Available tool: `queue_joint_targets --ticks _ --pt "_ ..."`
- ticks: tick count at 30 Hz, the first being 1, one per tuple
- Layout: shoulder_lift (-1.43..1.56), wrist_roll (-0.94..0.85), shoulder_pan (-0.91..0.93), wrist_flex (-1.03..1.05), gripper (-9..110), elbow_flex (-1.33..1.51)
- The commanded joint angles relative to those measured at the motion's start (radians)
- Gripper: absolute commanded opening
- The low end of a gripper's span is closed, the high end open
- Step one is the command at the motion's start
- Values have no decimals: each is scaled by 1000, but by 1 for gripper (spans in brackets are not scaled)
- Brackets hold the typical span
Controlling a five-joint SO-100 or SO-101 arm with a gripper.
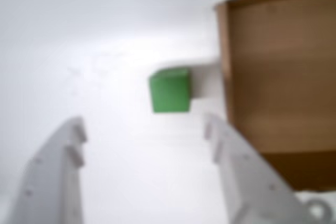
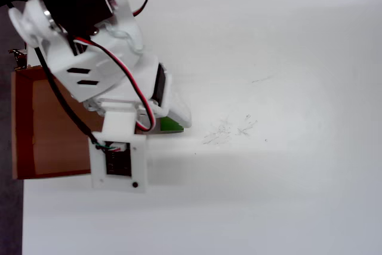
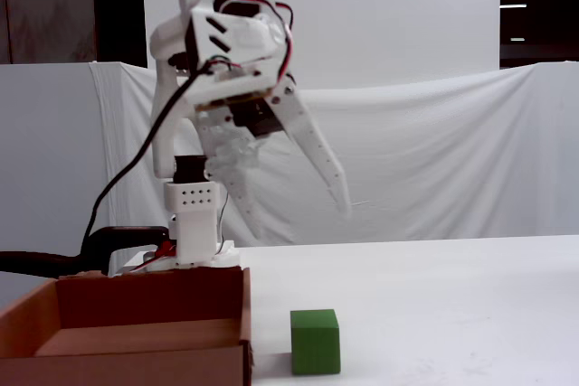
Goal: Grasp a green cube and put it in a box.
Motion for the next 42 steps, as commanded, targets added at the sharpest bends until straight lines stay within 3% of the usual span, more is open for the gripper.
queue_joint_targets --ticks 1,42 --pt "-8 -6 -28 -38 32 -11" --pt "-249 -147 -18 -209 31 86"
